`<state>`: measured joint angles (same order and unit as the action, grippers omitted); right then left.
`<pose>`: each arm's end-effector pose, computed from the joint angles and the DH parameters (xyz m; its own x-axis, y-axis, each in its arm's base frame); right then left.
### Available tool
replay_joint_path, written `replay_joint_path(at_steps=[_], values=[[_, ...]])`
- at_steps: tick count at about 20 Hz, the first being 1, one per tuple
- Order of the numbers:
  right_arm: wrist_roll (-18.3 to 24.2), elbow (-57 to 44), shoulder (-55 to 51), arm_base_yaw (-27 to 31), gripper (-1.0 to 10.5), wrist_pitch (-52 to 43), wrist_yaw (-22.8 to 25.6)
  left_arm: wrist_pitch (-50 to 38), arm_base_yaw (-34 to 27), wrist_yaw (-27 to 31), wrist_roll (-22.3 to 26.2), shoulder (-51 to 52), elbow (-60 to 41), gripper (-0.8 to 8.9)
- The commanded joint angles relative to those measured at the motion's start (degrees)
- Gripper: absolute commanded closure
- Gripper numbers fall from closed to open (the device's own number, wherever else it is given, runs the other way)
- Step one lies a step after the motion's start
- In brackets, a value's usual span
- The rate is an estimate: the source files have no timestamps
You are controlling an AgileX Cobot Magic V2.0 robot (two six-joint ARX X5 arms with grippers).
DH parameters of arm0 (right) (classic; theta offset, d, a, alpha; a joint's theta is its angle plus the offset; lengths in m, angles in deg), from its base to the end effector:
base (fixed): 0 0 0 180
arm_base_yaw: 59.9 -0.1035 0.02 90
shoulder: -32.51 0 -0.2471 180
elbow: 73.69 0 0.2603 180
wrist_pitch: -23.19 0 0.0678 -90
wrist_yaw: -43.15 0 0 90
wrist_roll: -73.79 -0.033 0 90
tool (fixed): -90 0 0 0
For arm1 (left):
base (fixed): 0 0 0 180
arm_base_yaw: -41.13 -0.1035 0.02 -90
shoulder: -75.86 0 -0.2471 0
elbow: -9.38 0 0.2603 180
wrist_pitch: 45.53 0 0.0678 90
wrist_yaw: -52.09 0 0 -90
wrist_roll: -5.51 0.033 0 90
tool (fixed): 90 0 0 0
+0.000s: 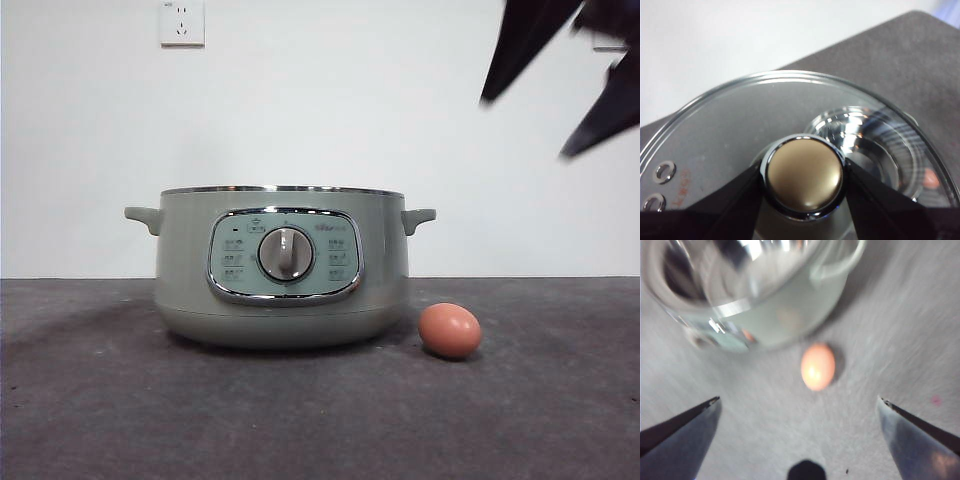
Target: Pick up the egg,open the lid,put the egg in the pot,close the lid
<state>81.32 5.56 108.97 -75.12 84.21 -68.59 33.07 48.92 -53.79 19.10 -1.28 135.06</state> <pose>0.2612 0.0837 0.2727 0.3747 0.4858 -0.7897 -0.5358 0.8086 0.2432 0.2202 -0.0392 0.4896 0.7877 -0.3839 -0.4818 0.4714 0.8791 0.0701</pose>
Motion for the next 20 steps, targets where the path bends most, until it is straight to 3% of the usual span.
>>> replay_joint_path(at_steps=[1,9,12,20], values=[[3.28,0.00,4.87,-2.05,3.8,-1.92,1.42,-1.86,-0.15,-0.98,1.22,4.17,0.50,8.21],[4.72,-0.04,17.77,-4.76,3.8,-9.84,2.73,4.63,-0.11,-0.28,-0.02,15.91,-4.22,8.21],[5.14,-0.33,20.59,-4.74,3.8,-11.54,2.71,5.29,-0.11,2.91,-0.15,20.48,-7.67,8.21],[5.14,-0.33,25.83,-5.42,3.9,-13.40,3.21,6.05,-0.11,3.93,-1.16,23.32,-8.61,8.21]])
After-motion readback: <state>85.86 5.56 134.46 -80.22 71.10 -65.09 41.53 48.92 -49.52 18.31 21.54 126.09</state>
